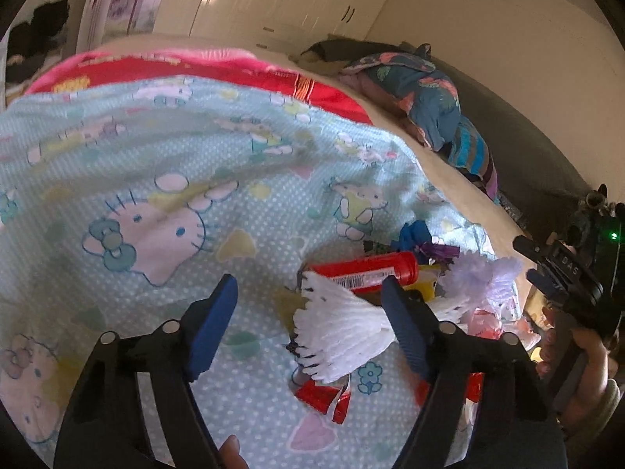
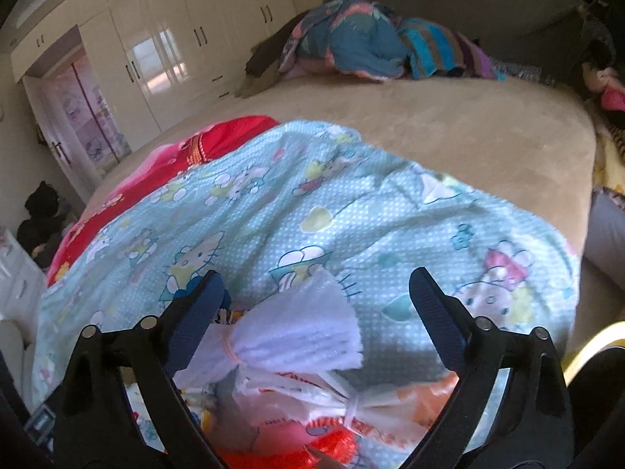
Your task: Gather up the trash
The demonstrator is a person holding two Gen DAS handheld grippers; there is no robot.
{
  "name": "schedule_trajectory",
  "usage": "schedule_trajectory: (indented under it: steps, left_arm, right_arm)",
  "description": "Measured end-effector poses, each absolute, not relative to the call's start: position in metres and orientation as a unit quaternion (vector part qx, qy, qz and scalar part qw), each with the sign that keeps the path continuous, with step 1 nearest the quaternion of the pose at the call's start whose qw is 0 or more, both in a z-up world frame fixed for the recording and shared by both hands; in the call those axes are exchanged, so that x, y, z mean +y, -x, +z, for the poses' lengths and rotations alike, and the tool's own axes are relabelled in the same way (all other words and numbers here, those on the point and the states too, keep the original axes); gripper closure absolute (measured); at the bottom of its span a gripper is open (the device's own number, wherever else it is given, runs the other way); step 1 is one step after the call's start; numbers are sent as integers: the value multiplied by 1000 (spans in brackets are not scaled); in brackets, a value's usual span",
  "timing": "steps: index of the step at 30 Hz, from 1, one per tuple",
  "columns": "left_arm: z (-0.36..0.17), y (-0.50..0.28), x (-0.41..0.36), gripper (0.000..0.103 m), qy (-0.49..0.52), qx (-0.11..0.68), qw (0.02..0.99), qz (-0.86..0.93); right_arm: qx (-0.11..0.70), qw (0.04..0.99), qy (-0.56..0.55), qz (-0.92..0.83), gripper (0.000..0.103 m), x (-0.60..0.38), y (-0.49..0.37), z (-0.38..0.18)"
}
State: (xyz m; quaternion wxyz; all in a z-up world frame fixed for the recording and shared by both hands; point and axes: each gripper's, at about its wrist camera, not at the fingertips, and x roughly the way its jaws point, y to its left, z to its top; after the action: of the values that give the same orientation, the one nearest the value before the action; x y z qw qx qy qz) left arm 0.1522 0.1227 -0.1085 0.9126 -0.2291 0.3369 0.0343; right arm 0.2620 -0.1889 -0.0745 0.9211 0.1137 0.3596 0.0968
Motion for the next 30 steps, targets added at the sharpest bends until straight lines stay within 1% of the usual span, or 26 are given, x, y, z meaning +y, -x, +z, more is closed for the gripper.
schedule_trajectory:
  steps: [1,3,4,5,6,7,8,9,10,11,12,13,15,18,24,30]
  left_arm:
    - [-110,-152,123,33,232,339,911,34]
    - [-115,-152,122,35,239,345,907,31]
    - [-118,-153,122,35,243,348,905,29]
    - [-119,-153,121,37,244,349,904,29]
    - [-121,-153,121,43,245,350,903,30]
    - [-122,-153,120,46,247,351,903,30]
    - [-122,-153,119,52,250,352,902,28]
    - [-123,-152,118,58,253,352,901,24]
    - [-122,-152,118,61,254,352,900,23]
    - [-121,-151,117,68,254,352,901,22]
    - [-119,-150,116,72,253,350,902,18]
    - [-118,-149,115,74,251,348,903,16]
    - [-114,-147,112,84,246,344,906,13]
    - [-108,-142,107,92,239,336,911,2]
    - [-86,-131,101,96,227,306,925,-10]
    - [-57,-119,93,97,213,271,938,-18]
  right_arm:
    - [363,920,-114,98,20,-187,-264,-76]
    - [372,914,-119,107,29,-187,-268,-80]
    - [376,912,-120,110,32,-186,-269,-82]
    - [379,910,-124,115,37,-186,-270,-84]
    - [381,908,-128,120,47,-186,-270,-85]
    - [381,906,-131,125,52,-186,-270,-86]
    - [381,905,-133,133,63,-186,-269,-87]
    - [376,906,-133,142,69,-186,-266,-86]
    - [369,907,-135,153,71,-186,-262,-84]
    - [363,908,-134,161,74,-186,-258,-83]
    - [357,909,-133,167,75,-186,-254,-80]
    - [353,910,-133,171,76,-186,-252,-79]
    - [339,914,-134,179,77,-187,-242,-72]
    - [313,923,-131,181,77,-189,-228,-61]
    - [268,941,-120,169,78,-198,-205,-39]
    - [235,953,-114,154,78,-217,-179,-21]
